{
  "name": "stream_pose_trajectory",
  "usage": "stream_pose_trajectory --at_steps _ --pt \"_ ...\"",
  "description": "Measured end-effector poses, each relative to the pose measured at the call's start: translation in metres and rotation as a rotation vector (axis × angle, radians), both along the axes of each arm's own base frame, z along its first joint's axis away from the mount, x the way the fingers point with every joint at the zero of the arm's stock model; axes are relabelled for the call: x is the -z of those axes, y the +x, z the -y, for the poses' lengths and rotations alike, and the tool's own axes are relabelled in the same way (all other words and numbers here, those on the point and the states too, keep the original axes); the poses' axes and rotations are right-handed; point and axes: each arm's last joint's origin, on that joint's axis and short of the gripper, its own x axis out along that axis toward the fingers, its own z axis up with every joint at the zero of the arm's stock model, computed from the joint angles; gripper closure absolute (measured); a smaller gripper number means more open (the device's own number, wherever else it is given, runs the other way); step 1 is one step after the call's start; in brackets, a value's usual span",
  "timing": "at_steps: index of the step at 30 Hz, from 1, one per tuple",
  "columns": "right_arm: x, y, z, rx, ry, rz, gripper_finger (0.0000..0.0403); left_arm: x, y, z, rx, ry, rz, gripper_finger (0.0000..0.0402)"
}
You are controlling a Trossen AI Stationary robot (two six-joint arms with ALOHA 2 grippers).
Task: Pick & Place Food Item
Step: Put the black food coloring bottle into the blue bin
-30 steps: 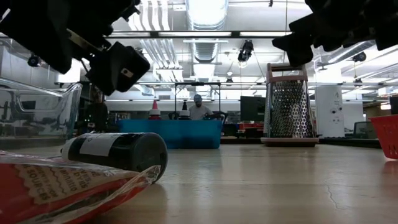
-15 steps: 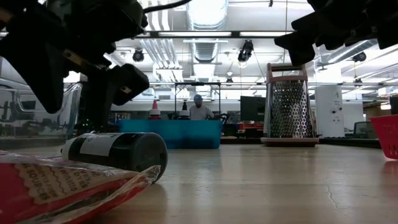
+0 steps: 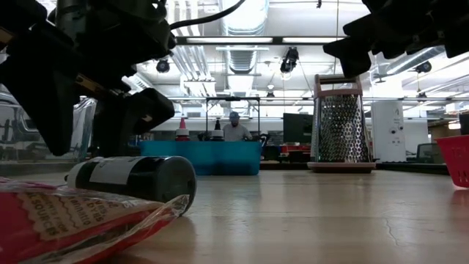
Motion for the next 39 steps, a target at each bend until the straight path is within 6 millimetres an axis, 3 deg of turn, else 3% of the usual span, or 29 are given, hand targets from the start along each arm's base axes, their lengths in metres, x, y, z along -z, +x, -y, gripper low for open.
stream_pose_trajectory --at_steps 18,31,39 --pt "0.0 0.0 0.0 0.0 0.0 0.0 0.0184 0.002 0.0 0.001 0.0 -0.012 -0.013 0.0186" --pt "0.0 0.0 0.0 0.001 0.0 -0.001 0.0184 0.02 0.012 0.005 -0.028 0.026 -0.081 0.0187" --pt "0.0 0.0 0.0 0.001 0.0 -0.003 0.0184 0.022 0.012 0.005 -0.011 0.046 -0.08 0.0227"
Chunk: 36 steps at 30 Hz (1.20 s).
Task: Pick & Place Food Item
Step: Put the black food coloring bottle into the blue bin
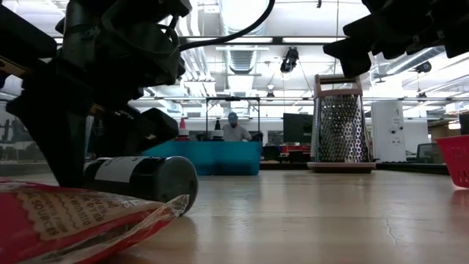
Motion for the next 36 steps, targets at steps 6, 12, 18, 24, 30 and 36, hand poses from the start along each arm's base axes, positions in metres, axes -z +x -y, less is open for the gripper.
stream_pose_trajectory --at_steps 6,12,18,24,30,36 --pt "0.0 0.0 0.0 0.0 0.0 0.0 0.0184 0.0 0.0 -0.001 -0.002 0.004 0.0 0.0292" --pt "0.0 0.0 0.0 0.001 0.003 -0.002 0.0184 0.0 0.0 -0.001 -0.004 0.014 -0.007 0.0292" --pt "0.0 0.0 0.0 0.004 0.003 -0.003 0.0184 -0.014 0.004 -0.001 -0.037 0.137 -0.035 0.0292" --pt "0.001 0.0 0.001 0.023 -0.002 -0.006 0.0184 -0.039 0.012 -0.002 -0.07 0.284 -0.048 0.0292" --pt "0.001 0.0 0.001 0.026 0.0 -0.006 0.0184 -0.059 0.018 -0.001 -0.068 0.344 -0.048 0.0292" --pt "0.001 0.0 0.001 0.028 0.003 -0.015 0.0184 -0.079 0.016 -0.009 -0.096 0.531 -0.086 0.0292"
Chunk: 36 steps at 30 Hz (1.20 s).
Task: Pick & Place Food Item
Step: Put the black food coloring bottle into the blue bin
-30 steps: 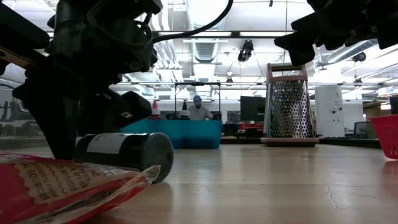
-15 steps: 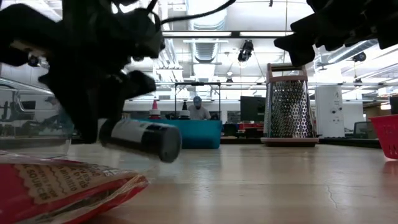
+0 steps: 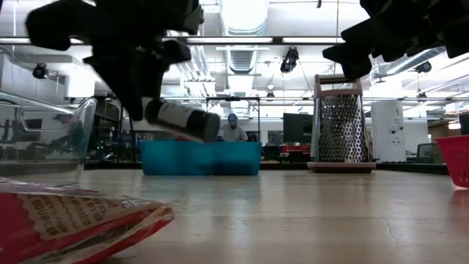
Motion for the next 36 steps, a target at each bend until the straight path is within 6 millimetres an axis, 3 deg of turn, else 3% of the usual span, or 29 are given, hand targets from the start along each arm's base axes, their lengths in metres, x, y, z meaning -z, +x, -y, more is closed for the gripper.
stream_pose_trajectory --at_steps 8,14,29,36 --pt "0.001 0.0 0.001 0.031 -0.008 -0.007 0.0184 -0.026 -0.003 -0.015 -0.028 0.245 -0.04 0.0292" --pt "0.001 0.0 0.001 0.034 -0.009 -0.007 0.0184 -0.028 -0.004 -0.04 -0.022 0.427 -0.127 0.0292" --pt "0.002 0.0 0.001 0.034 -0.012 -0.017 0.0184 0.024 0.02 -0.083 0.307 1.013 -0.509 0.0292" --pt "0.004 -0.001 0.002 0.049 -0.018 -0.042 0.0184 0.024 0.03 -0.097 0.371 1.158 -0.597 0.0292"
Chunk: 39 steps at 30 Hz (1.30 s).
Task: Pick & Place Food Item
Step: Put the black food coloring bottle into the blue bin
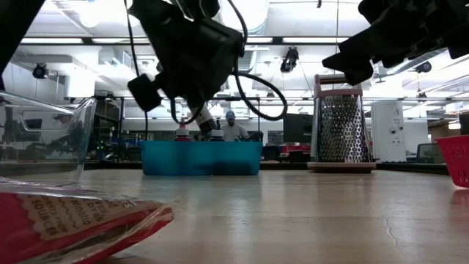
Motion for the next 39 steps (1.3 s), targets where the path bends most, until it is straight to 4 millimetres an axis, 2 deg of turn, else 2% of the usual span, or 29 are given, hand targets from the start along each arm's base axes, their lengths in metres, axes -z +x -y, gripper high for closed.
stream_pose_trajectory --at_steps 9,17,25,39 --pt "0.001 0.0 0.0 0.003 0.0 -0.009 0.0184 -0.014 0.014 -0.031 -0.012 0.038 -0.085 0.0292" --pt "0.001 0.0 0.0 0.003 -0.001 -0.011 0.0184 -0.011 0.029 -0.052 0.026 0.025 -0.258 0.0292" --pt "0.001 0.0 0.0 0.002 -0.003 -0.015 0.0184 -0.015 0.042 -0.053 0.067 0.003 -0.281 0.0292" --pt "0.002 -0.001 0.0 0.001 -0.003 -0.023 0.0184 -0.001 0.03 -0.052 0.086 -0.159 -0.425 0.0292"
